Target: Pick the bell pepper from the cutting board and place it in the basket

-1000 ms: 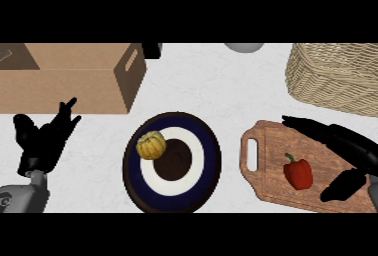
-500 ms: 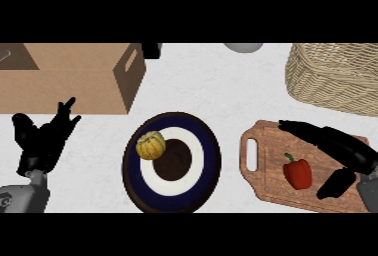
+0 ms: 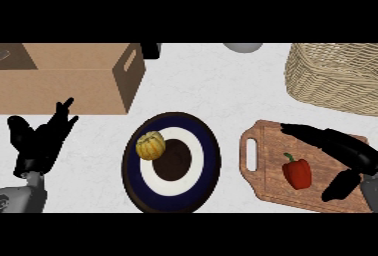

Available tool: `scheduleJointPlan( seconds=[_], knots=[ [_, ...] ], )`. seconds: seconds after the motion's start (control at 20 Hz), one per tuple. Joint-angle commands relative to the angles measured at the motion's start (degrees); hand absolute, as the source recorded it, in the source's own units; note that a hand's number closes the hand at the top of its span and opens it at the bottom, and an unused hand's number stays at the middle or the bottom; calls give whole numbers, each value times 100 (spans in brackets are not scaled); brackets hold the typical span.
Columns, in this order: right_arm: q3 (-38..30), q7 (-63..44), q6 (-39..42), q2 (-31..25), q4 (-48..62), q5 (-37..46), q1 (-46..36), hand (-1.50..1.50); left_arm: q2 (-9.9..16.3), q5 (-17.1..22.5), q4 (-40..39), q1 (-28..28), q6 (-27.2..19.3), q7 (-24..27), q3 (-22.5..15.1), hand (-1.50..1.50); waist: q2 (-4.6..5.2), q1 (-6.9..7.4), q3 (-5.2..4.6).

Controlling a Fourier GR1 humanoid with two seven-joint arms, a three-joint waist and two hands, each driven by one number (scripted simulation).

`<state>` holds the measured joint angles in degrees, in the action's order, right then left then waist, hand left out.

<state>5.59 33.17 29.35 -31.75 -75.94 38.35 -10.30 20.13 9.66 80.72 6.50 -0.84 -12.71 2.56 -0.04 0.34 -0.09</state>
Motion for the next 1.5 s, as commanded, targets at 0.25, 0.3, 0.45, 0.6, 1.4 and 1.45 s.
scheduleJointPlan(
  seconds=[0.25, 0.3, 0.45, 0.6, 1.4, 1.45],
  knots=[
    [56, -4, -227, 162, -26, 445, 81, -150, -71, -106, 60, 177, 165, 141, 220, 0, 2, -27, 8],
    [44, 28, -196, 87, -65, 402, 149, -150, -170, -243, -122, 733, -200, -193, 178, 0, 5, -59, 8],
    [-107, 418, -488, 46, 211, 537, 170, -150, -143, -203, -9, 274, 72, 119, 272, 0, 5, -32, 9],
    [298, 172, -1020, 515, 466, 1013, 188, -150, -75, -131, 212, 711, 11, -454, 277, 0, 9, -27, 12],
    [495, 13, -1470, 835, 212, 1823, 553, 150, -214, -336, -239, 377, 315, 215, 452, 0, -2, -75, 7],
    [617, -769, -1224, 1240, -244, 1854, 656, 150, -115, -254, 99, 87, 387, 178, 491, 0, -26, -81, 3]
  ],
)
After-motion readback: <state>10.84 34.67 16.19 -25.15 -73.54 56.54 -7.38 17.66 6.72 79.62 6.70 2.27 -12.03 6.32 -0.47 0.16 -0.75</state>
